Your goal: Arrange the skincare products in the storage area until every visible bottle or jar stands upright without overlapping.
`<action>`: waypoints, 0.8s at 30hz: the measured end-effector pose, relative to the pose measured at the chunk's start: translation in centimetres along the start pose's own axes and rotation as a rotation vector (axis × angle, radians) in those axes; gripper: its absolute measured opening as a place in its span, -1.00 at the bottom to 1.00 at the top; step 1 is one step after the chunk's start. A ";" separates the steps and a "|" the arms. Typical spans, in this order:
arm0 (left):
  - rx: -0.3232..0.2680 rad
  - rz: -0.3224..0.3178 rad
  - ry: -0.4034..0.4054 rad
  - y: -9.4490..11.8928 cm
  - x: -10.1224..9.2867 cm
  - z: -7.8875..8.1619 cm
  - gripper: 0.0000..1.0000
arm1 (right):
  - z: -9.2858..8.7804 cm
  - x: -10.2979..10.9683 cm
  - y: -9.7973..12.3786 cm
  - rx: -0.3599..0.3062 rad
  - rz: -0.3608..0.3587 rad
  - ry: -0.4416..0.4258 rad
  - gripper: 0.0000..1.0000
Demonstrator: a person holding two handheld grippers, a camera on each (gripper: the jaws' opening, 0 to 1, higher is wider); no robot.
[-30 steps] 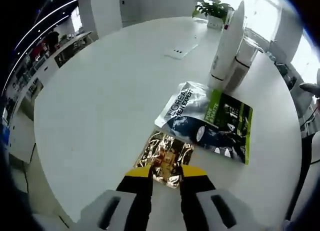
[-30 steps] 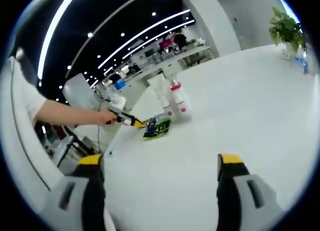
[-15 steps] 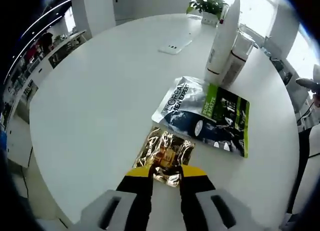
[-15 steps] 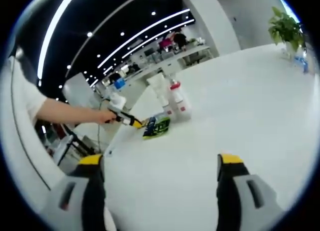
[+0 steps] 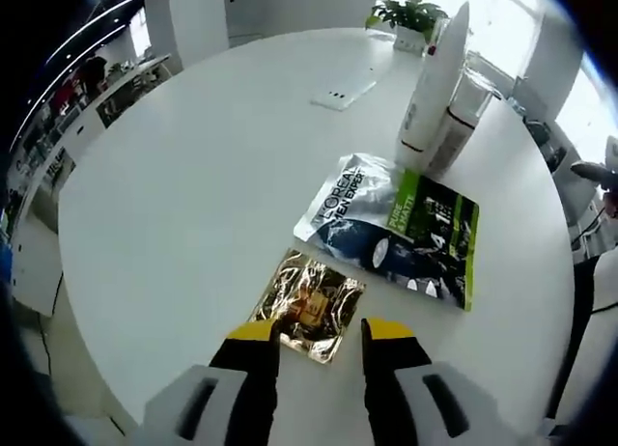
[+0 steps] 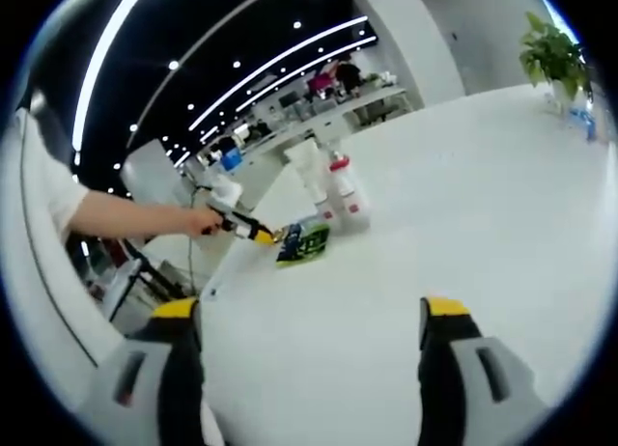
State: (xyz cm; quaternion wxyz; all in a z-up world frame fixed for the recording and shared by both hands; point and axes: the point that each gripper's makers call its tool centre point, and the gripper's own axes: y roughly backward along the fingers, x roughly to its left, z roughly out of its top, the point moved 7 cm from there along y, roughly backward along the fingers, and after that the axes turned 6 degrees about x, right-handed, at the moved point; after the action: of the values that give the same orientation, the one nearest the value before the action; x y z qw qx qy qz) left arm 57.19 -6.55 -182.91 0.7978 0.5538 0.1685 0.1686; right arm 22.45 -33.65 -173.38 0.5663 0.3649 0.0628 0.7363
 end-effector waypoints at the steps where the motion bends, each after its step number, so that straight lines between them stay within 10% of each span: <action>1: -0.012 0.004 0.009 0.3 0.0 0.0 -0.32 | 0.0 0.0 0.0 0.000 0.000 0.000 0.83; 13: -0.102 0.009 0.161 3.1 -1.0 -2.0 -0.18 | 0.1 0.4 -0.6 -0.006 0.035 0.009 0.84; 24: -0.026 0.102 0.411 5.1 -1.6 -10.2 0.31 | -0.2 1.4 -1.9 0.004 0.109 0.031 0.84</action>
State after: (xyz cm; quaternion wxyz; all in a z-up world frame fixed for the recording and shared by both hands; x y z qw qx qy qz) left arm 50.72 2.89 -181.33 0.7441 0.5054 0.2970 0.3204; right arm 23.67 -31.71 -173.84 0.5237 0.3572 0.0532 0.7716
